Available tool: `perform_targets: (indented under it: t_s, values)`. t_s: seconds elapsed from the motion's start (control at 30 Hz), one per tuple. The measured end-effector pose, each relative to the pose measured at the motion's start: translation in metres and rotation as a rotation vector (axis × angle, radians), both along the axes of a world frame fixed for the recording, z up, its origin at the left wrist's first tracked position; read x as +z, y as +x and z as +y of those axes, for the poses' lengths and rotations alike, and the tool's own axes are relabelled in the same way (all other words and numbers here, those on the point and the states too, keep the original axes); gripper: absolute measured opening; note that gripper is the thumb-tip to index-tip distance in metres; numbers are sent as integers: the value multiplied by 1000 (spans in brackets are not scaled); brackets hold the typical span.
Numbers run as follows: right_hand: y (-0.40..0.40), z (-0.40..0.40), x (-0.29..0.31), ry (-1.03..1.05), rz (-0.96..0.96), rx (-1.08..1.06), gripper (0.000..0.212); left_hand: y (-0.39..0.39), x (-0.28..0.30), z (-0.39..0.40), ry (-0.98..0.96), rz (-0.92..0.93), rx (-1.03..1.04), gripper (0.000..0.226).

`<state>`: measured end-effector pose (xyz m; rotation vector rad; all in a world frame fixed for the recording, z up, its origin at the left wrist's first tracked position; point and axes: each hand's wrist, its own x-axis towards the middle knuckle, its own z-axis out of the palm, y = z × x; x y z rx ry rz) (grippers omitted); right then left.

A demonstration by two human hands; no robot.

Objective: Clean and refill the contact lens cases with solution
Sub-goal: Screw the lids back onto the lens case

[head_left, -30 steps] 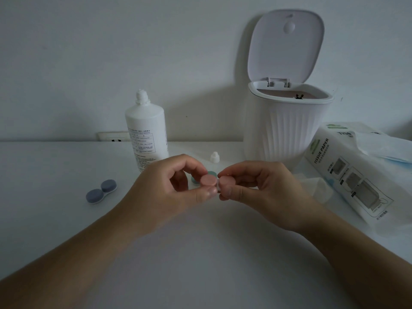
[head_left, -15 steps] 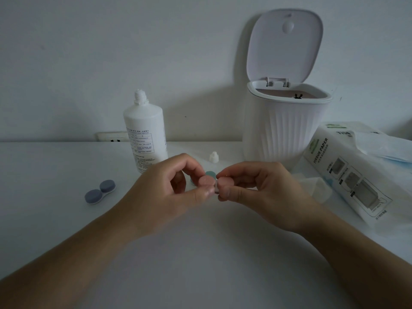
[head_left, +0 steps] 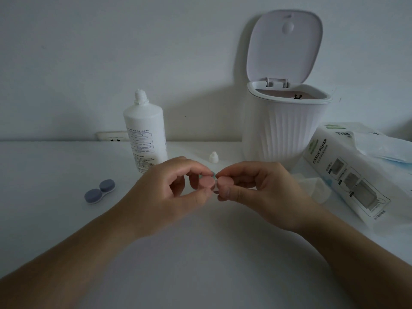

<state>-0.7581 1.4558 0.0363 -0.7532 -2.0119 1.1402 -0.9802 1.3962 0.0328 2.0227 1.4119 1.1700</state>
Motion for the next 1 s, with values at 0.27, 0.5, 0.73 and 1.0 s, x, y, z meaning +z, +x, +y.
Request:
perform_targets:
  t_s: [0.27,0.5,0.73,1.0]
  values:
    - [-1,-1,1,-16,5,7,25,1,-1,1,1,-47,51,34]
    - [-1,-1,0,-12,-4,-4,16,2,0,-2,7,23,18,36]
    - [-1,-1,-1,-17,-19,23,20,0,-1,-1,57,2,-16,20]
    - [-1,-2,-1,8,-43,39,25,-4,0,1,-52,-71,-84,24]
